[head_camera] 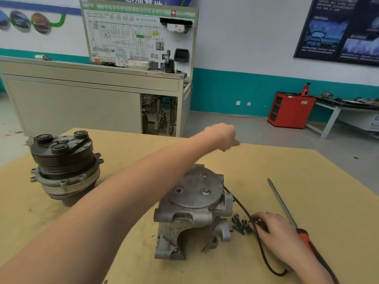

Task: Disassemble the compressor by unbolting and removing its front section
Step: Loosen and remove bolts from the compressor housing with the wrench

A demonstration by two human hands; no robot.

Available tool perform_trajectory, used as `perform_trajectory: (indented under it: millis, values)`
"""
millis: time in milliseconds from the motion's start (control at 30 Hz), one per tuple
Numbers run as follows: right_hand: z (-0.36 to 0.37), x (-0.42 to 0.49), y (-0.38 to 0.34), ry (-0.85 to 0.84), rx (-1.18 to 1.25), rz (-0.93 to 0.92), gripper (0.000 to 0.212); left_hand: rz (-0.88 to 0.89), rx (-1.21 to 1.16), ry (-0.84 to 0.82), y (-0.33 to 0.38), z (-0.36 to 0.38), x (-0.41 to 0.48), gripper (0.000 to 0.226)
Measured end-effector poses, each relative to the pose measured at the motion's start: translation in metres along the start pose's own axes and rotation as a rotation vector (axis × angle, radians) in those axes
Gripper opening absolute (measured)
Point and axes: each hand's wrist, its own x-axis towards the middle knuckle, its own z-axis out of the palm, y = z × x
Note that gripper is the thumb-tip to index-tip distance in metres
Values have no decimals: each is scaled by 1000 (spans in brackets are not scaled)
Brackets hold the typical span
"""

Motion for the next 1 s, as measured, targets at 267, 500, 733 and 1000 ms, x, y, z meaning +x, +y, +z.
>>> perform_trajectory:
  millis: [267, 500, 733, 1000]
  values:
    - [1, 1, 3, 6, -20, -5, 31, -429, -679, 287, -111, 8, -27, 31]
    - [1, 0, 0, -1, -55, 8, 34, -606, -1073, 734, -150, 20, -98, 32]
    - [-1, 0, -4, -27, -44, 38, 31, -526, -1271, 949, -150, 26, -147, 28]
    - [0, 0, -4, -25, -44, 54, 31, -82, -1235, 1253, -100, 18, -221, 34]
